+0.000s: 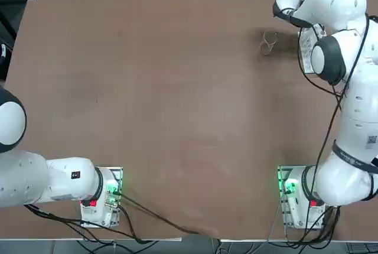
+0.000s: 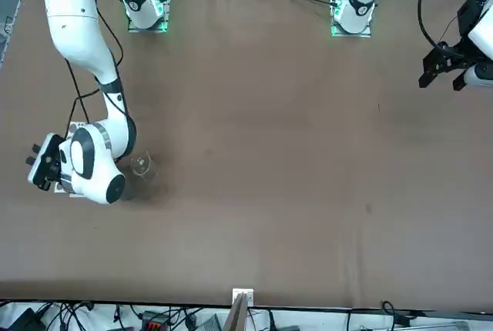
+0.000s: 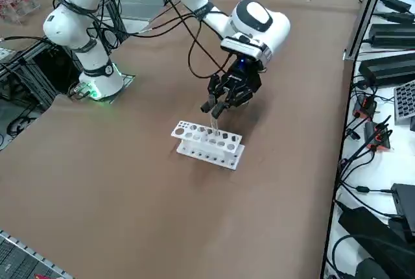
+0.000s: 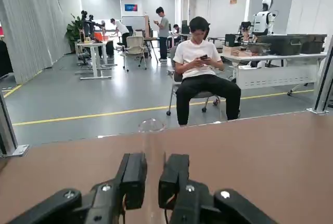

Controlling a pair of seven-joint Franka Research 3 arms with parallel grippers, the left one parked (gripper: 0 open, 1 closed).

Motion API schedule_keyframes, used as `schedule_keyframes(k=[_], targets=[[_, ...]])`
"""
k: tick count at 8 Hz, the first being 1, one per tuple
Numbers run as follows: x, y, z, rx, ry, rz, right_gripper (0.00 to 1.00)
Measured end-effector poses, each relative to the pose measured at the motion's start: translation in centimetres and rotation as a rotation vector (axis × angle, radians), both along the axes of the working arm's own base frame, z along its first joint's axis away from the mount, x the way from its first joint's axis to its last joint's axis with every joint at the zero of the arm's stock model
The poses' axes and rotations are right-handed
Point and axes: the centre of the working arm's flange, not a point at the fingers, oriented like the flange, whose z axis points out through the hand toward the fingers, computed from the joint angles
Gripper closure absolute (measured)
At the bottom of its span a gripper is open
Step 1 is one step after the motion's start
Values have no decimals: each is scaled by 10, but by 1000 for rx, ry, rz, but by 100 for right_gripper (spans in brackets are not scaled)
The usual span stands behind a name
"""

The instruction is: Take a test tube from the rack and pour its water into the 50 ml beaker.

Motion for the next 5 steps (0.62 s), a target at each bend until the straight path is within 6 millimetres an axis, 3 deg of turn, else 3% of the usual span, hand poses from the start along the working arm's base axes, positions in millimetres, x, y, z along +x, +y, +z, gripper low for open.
schedule_keyframes(k=[5], targets=[[-2, -4, -6, -4, 9, -7, 81]])
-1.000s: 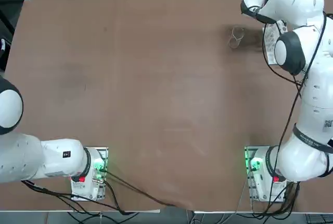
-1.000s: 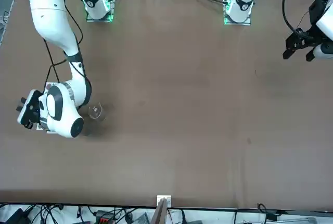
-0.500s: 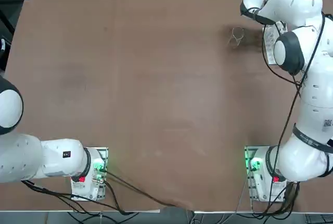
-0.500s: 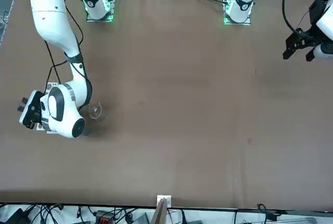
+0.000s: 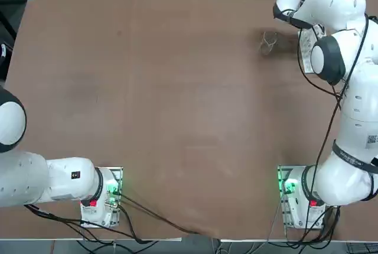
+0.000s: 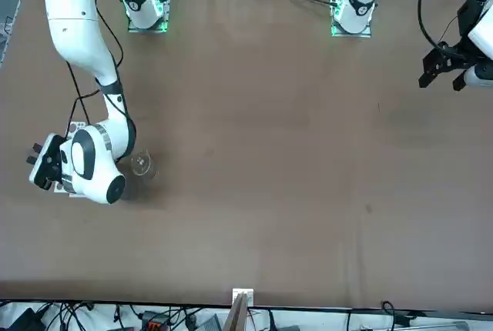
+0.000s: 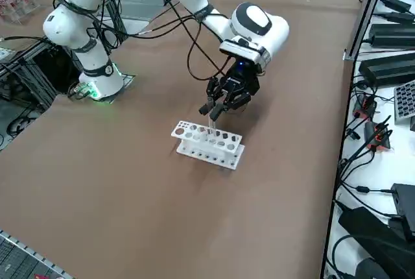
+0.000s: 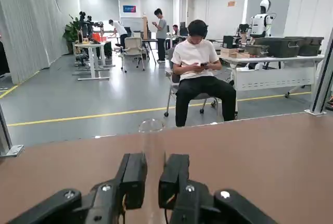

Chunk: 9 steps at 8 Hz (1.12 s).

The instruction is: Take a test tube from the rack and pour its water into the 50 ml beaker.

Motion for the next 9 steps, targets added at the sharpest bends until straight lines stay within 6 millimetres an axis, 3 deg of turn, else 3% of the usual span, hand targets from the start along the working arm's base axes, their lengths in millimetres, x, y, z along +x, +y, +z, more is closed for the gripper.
schedule_keyframes(k=[9], targets=[[-5, -4, -37, -19, 22, -8, 81]])
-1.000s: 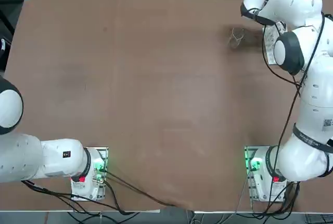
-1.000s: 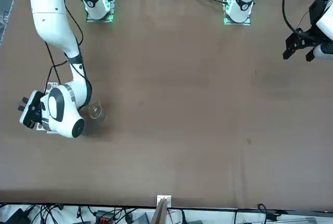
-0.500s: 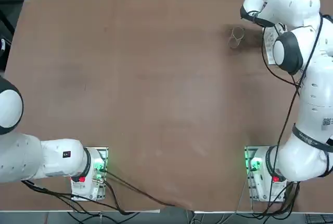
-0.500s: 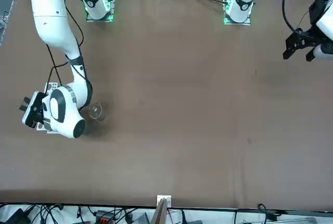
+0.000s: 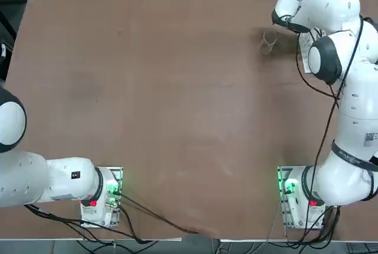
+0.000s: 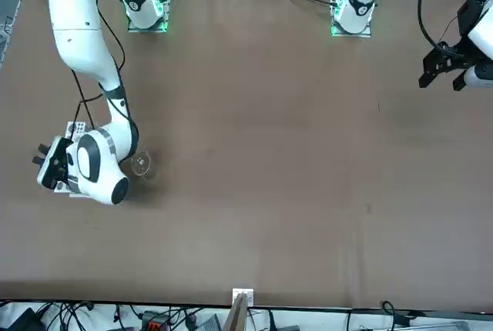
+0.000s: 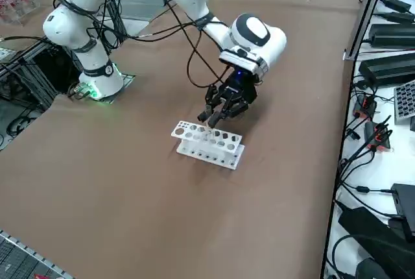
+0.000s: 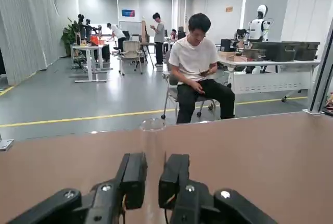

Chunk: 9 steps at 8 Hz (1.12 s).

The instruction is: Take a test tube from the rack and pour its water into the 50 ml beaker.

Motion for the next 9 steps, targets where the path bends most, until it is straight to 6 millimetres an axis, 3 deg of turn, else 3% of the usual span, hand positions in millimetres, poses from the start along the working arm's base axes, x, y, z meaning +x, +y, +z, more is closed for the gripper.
schedule_keyframes(k=[9], targets=[[-3, -4, -19, -14, -4, -8, 81]])
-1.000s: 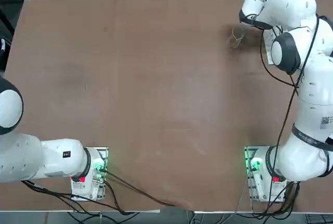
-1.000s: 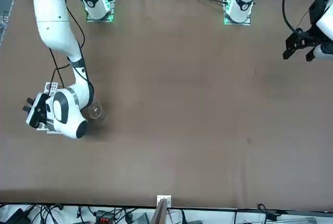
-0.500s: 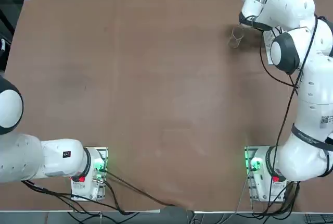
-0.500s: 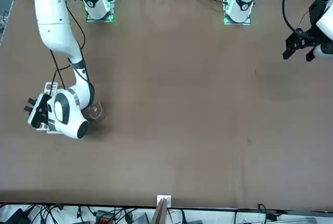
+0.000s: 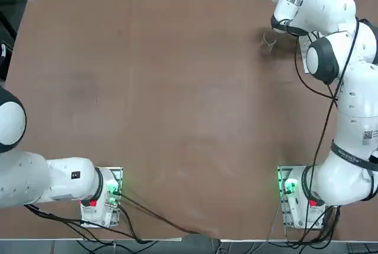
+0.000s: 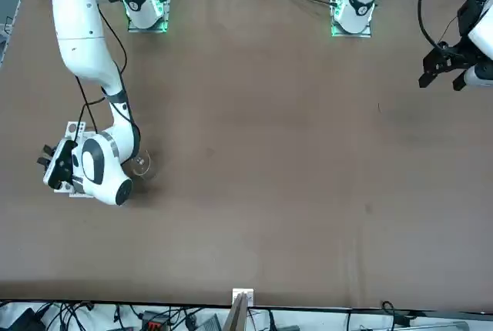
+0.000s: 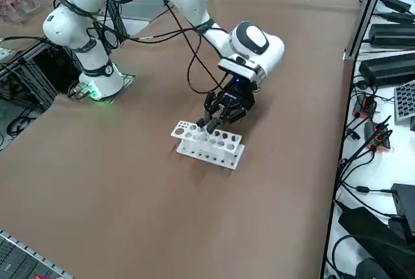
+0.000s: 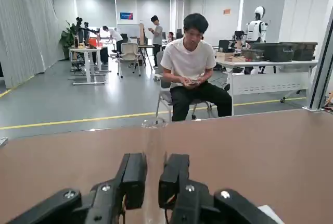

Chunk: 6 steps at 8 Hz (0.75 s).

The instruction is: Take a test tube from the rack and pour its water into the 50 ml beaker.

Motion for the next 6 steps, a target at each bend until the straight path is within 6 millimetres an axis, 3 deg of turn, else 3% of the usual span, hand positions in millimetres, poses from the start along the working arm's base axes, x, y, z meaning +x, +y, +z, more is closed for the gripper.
schedule_keyframes(k=[6], targets=[[-1, 0, -5, -5, -1, -1, 81]])
